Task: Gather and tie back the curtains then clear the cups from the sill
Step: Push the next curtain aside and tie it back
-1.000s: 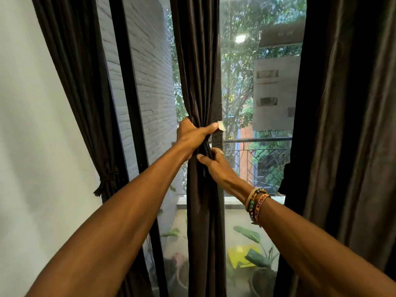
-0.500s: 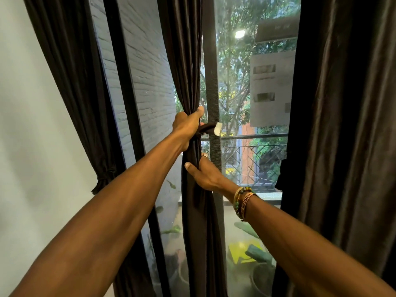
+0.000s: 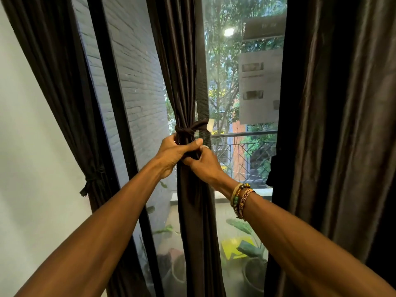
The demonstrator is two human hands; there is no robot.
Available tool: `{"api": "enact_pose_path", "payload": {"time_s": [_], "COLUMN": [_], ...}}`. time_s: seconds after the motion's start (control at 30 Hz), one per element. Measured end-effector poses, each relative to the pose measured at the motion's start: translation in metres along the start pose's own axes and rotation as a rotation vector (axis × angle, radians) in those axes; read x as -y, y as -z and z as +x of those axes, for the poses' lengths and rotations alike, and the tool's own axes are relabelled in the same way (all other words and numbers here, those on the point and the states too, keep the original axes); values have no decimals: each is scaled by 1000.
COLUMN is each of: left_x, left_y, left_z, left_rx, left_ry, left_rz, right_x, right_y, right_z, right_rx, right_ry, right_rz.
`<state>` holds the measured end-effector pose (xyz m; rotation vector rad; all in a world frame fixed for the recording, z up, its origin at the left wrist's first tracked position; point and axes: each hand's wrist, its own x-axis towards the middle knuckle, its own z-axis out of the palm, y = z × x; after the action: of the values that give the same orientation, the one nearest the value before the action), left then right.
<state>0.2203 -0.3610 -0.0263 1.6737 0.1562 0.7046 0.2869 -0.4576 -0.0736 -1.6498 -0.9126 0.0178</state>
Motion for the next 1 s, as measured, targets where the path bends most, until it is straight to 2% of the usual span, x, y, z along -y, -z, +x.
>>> {"api": "enact_pose_path", "payload": {"time_s": [0.1, 0.17, 0.2, 0.27, 0.33, 0.57, 0.67, 0.77, 0.8, 0.87, 0.93, 1.0], "left_x": [10, 17, 21, 27, 33, 30, 29, 39, 42, 42, 28, 0], "left_y": [2, 3, 1, -4, -12, 6, 12, 9, 8, 9, 14, 17], "left_z": [-2, -2, -2, -6, -12, -7, -5, -5, -5, -5, 0, 13], "left_rx": [-85, -156, -237, -472, -595, -628, -671, -627, -599, -513, -401, -292], "left_ry": [-88, -202, -226, -243, -295, -333, -341, -296, -284, -242, -198, -196], "left_rz": [55, 127, 101, -42, -114, -29, -1, 20, 42, 31, 3, 144], "right_x": [-2, 7, 14, 23, 35, 45, 39, 37, 38, 36, 20, 3], "right_y": [5, 10, 12, 12, 7, 10, 5, -1, -1, 0, 2, 0], "right_z": [-2, 2, 5, 15, 20, 44, 43, 45, 42, 35, 24, 13], "right_rx": [-89, -68, -61, -100, -202, -415, -423, -462, -430, -202, 47, 161], "right_ry": [6, -56, -91, -82, -40, -24, -10, -47, -53, -74, -107, -73], "right_rz": [244, 523, 576, 565, 530, 524, 528, 567, 595, 610, 516, 376]}}
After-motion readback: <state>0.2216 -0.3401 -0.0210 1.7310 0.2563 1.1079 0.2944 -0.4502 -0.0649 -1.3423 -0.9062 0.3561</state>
